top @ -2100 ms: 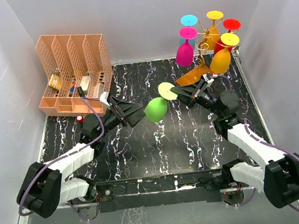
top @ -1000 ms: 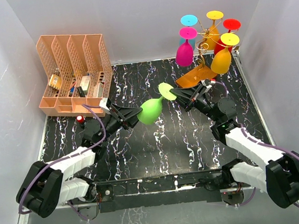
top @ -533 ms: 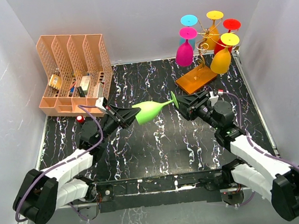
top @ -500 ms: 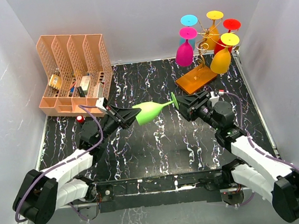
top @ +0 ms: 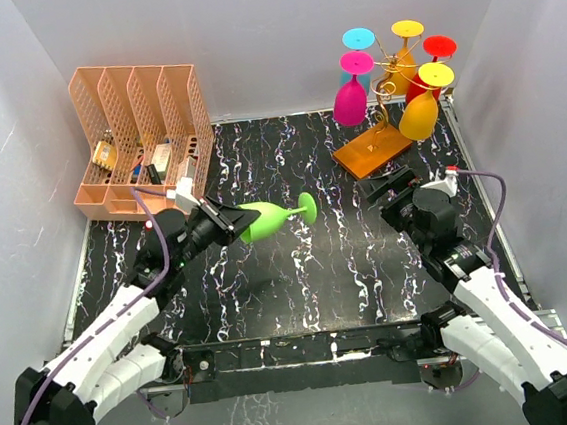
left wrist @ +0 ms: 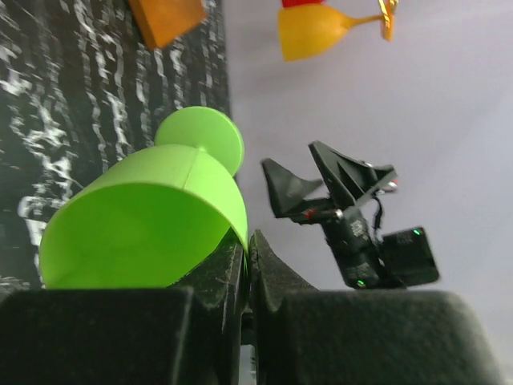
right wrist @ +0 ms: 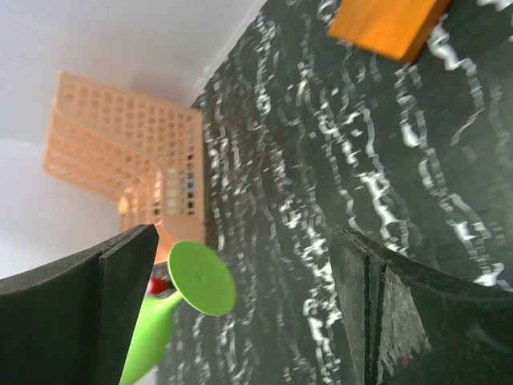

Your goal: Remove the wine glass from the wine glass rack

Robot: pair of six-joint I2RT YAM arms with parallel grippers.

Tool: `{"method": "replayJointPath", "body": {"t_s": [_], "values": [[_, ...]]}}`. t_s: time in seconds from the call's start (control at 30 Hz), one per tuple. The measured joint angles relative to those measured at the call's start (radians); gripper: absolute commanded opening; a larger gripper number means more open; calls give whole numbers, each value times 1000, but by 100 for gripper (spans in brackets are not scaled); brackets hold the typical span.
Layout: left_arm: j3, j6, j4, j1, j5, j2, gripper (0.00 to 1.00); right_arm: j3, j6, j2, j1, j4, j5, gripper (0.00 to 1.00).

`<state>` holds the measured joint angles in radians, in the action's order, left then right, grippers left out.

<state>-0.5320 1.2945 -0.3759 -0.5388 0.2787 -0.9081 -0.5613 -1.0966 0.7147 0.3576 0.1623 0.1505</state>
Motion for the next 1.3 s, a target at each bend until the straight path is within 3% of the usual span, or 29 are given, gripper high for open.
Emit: {"method": "replayJointPath", "body": {"t_s": [0.27, 0.53, 0.87, 1.13, 1.3], "values": [[-407, -434, 672, 0, -229, -77, 0, -75, 162, 17, 0, 131, 187, 99], [-670, -779, 1060, 1, -417, -303, 0, -155, 211, 100, 0, 195, 251, 99], [-820, -993, 1190, 61, -464, -565, 0, -274, 261, 160, 0, 291, 270, 99], [-835, -1054, 1203, 136, -412, -610, 0, -274, 416, 115, 0, 266, 199, 99], [-835, -1067, 1204, 185, -382, -610, 16, -274, 471, 106, 0, 251, 172, 99]]}}
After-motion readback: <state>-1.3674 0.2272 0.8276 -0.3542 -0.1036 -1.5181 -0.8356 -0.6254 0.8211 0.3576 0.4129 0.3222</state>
